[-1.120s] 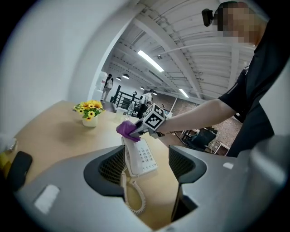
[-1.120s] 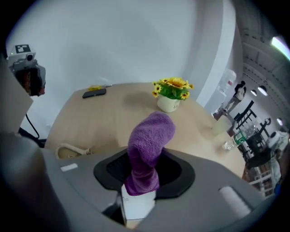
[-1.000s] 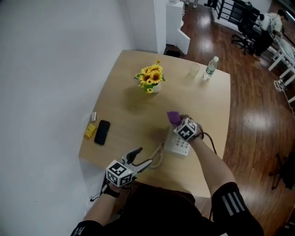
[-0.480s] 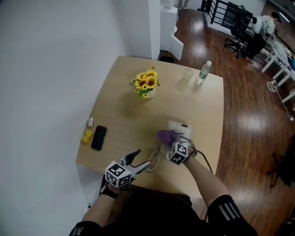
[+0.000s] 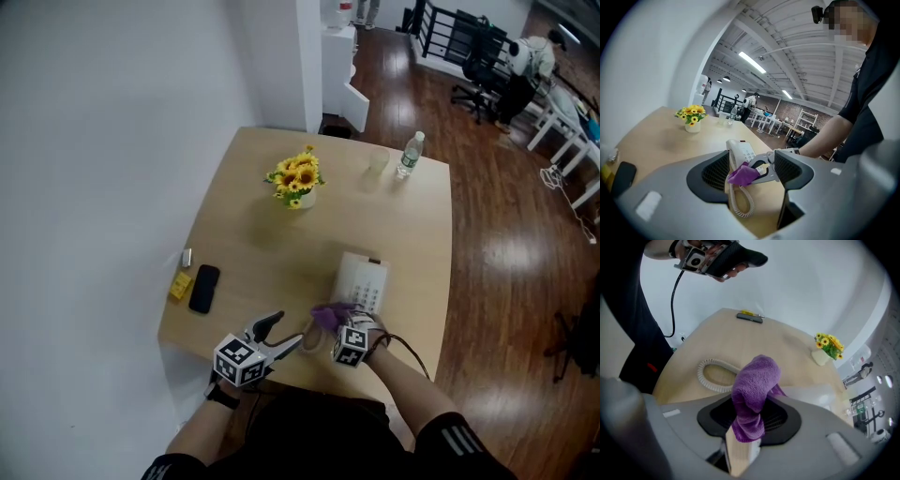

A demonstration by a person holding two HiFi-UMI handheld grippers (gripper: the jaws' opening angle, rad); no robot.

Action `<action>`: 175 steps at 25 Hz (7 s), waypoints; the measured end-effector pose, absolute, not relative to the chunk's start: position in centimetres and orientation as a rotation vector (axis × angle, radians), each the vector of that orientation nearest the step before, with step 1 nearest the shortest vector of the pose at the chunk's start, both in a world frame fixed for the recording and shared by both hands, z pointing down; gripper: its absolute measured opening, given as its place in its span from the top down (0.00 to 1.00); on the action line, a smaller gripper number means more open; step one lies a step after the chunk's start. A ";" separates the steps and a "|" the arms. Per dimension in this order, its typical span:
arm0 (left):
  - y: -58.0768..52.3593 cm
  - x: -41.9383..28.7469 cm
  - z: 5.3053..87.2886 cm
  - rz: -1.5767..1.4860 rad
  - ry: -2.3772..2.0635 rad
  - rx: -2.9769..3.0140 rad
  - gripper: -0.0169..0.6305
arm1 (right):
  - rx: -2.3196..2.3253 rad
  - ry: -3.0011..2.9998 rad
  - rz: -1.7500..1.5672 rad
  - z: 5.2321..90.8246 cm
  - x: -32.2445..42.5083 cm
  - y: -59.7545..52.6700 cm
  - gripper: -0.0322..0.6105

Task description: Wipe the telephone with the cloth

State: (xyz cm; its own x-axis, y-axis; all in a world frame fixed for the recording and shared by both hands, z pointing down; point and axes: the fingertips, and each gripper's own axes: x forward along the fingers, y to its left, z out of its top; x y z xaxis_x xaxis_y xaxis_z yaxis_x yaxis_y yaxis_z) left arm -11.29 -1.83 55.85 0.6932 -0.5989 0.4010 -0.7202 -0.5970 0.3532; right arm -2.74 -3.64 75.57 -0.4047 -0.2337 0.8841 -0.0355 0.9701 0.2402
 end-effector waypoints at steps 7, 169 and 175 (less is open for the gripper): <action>-1.8 -11.3 56.3 0.346 -1.028 2.403 0.51 | 0.130 -1.999 -0.031 77.0 -1.8 -0.6 0.73; -0.3 -14.0 32.5 -1.001 -0.424 2.313 0.65 | 0.537 -2.335 -0.075 56.3 1.5 -8.2 0.73; -1.4 -11.6 33.4 -0.910 -0.440 2.345 0.65 | 0.565 -2.203 -0.008 62.2 2.5 -17.1 0.73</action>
State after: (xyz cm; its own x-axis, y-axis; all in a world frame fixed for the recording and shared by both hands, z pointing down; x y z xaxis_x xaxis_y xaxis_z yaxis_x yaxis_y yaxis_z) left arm -11.62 -1.43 33.43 0.7132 -0.4873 -0.5038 -0.0919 -0.7776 0.6220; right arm 2.54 -17.06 62.22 -0.5455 -0.3993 0.7369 -0.3938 0.8982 0.1952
